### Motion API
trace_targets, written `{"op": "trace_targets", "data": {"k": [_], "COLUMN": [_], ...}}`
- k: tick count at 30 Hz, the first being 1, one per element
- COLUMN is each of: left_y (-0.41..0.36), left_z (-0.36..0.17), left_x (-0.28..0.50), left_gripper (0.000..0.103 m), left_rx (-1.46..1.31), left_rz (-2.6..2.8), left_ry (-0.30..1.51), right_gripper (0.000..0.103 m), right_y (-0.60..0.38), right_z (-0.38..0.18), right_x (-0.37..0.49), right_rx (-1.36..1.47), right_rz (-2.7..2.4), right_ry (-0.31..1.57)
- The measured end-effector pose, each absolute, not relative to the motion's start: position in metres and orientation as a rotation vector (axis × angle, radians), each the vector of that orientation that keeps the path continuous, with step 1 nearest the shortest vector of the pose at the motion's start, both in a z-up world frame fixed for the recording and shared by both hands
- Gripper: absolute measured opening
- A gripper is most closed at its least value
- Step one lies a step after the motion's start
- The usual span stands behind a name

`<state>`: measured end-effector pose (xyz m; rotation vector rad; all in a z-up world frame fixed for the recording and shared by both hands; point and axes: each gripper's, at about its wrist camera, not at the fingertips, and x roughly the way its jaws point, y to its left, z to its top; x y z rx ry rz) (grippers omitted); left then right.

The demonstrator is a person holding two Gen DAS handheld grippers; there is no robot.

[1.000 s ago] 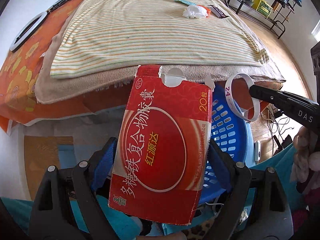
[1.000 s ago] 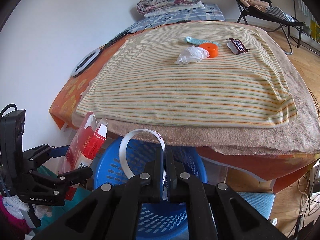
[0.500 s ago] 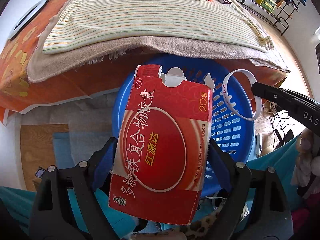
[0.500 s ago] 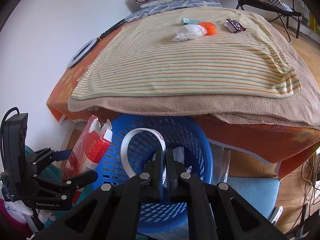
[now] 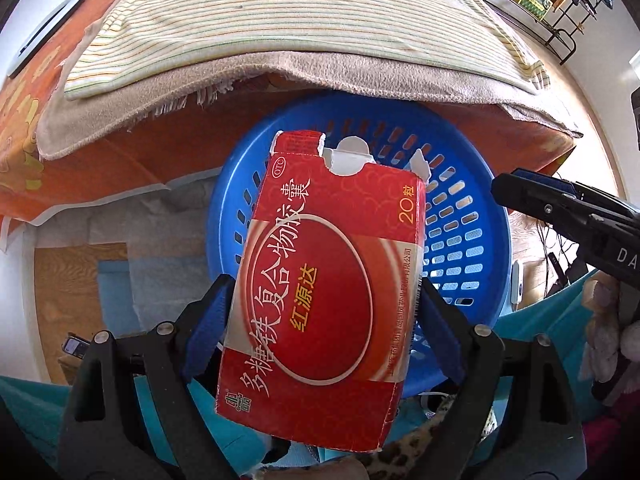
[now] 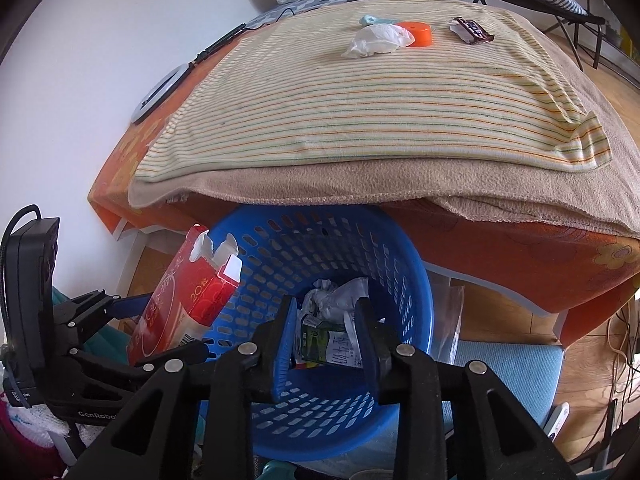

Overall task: Collect trash
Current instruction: 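Open right tool dropping the wristband while left tool releases the box into basket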

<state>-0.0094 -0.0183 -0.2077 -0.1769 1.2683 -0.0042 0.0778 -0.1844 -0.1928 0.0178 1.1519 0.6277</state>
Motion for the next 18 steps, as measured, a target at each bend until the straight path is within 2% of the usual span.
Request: {"op": "trace_targets", "data": {"k": [1, 3, 6, 18], "left_y": [-0.018, -0.018, -0.018, -0.029], "left_z": [-0.208, -0.210, -0.211, -0.206], "left_x": [-0.009, -0.008, -0.007, -0.006], "left_gripper": [0.090, 0.091, 0.091, 0.091], "left_rx": [-0.178, -0.182, -0.184, -0.156], "left_rz": [-0.006, -0.013, -0.014, -0.065], "left_ry": [1.271, 1.278, 1.282, 1.257], "right_gripper": [0.039, 0.053, 0.061, 0.064], "right_y": [-0.185, -0.186, -0.185, -0.182], "right_z": [-0.193, -0.194, -0.195, -0.197], "right_x": [0.078, 0.079, 0.079, 0.081], "right_rx": [0.021, 0.024, 0.024, 0.067], "right_rz": [0.625, 0.616, 0.609, 0.644], "right_ry": [1.156, 1.159, 1.164, 1.190]}}
